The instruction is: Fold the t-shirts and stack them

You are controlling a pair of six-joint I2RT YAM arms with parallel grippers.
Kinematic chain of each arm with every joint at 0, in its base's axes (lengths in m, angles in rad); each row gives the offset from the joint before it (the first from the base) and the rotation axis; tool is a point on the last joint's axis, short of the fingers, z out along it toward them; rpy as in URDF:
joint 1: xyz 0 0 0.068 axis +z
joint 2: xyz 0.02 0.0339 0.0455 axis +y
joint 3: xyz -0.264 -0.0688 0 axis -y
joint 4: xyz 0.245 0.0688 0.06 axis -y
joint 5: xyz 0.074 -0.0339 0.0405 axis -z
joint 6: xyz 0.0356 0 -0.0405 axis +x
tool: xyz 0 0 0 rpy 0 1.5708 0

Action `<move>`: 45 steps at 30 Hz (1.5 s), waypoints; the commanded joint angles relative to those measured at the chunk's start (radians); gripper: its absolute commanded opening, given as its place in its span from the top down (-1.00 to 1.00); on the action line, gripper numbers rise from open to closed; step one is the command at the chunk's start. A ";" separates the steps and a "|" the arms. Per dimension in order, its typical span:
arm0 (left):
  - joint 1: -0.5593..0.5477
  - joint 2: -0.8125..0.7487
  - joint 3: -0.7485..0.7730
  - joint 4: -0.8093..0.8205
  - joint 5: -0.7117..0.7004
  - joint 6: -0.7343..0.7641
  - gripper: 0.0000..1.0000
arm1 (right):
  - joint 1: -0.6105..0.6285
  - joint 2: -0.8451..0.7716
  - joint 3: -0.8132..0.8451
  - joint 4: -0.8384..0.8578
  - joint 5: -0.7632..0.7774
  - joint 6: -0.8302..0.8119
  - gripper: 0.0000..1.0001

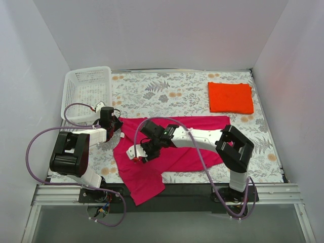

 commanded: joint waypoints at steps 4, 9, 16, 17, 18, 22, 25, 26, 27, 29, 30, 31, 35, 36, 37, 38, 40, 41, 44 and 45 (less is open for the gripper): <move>0.007 -0.034 0.004 0.011 0.008 0.007 0.73 | 0.016 0.069 0.044 0.100 0.165 0.120 0.20; 0.007 -0.037 0.004 0.011 0.010 0.007 0.73 | 0.016 0.061 0.024 0.142 0.243 0.140 0.20; 0.007 -0.040 0.007 0.013 0.011 0.007 0.73 | 0.011 0.055 -0.002 0.166 0.295 0.144 0.21; 0.007 -0.039 0.005 0.011 0.011 0.006 0.73 | 0.010 0.059 0.000 0.166 0.301 0.152 0.21; 0.007 -0.040 0.005 0.011 0.013 0.006 0.73 | 0.008 0.073 0.003 0.166 0.306 0.156 0.21; 0.007 -0.039 0.007 0.011 0.011 0.009 0.73 | -0.004 0.096 0.009 0.166 0.329 0.170 0.31; 0.007 -0.039 0.007 0.011 0.013 0.007 0.73 | -0.013 0.095 0.009 0.165 0.335 0.176 0.45; 0.007 -0.037 0.007 0.013 0.013 0.009 0.73 | -0.015 0.093 0.009 0.166 0.335 0.176 0.51; 0.007 -0.036 0.007 0.010 0.013 0.007 0.73 | -0.021 0.092 0.007 0.166 0.335 0.178 0.55; 0.007 -0.034 0.008 0.011 0.014 0.007 0.73 | -0.027 0.087 0.009 0.165 0.330 0.181 0.70; 0.007 -0.036 0.008 0.011 0.014 0.009 0.73 | -0.035 0.085 0.010 0.166 0.326 0.184 0.83; 0.007 -0.034 0.008 0.011 0.014 0.007 0.73 | -0.038 0.084 0.013 0.166 0.321 0.193 0.89; 0.007 -0.033 0.008 0.011 0.016 0.009 0.73 | -0.061 0.067 0.027 0.165 0.245 0.232 0.97; 0.007 -0.033 0.011 0.011 0.016 0.010 0.74 | -0.073 0.052 0.036 0.163 0.211 0.242 0.97; 0.007 -0.031 0.010 0.013 0.017 0.009 0.73 | -0.078 0.043 0.044 0.150 0.180 0.251 0.97; 0.007 -0.031 0.010 0.013 0.016 0.009 0.73 | -0.079 0.033 0.053 0.139 0.110 0.264 0.97; 0.007 -0.029 0.011 0.013 0.017 0.010 0.73 | -0.082 0.013 0.089 0.113 0.036 0.273 0.97; 0.007 -0.031 0.012 0.011 0.017 0.010 0.73 | -0.082 0.009 0.098 0.093 -0.031 0.287 0.97; 0.007 -0.031 0.012 0.010 0.017 0.012 0.73 | -0.082 0.013 0.144 0.064 -0.148 0.317 0.97; 0.007 -0.031 0.012 0.011 0.017 0.013 0.73 | -0.084 0.018 0.153 0.062 -0.169 0.340 0.97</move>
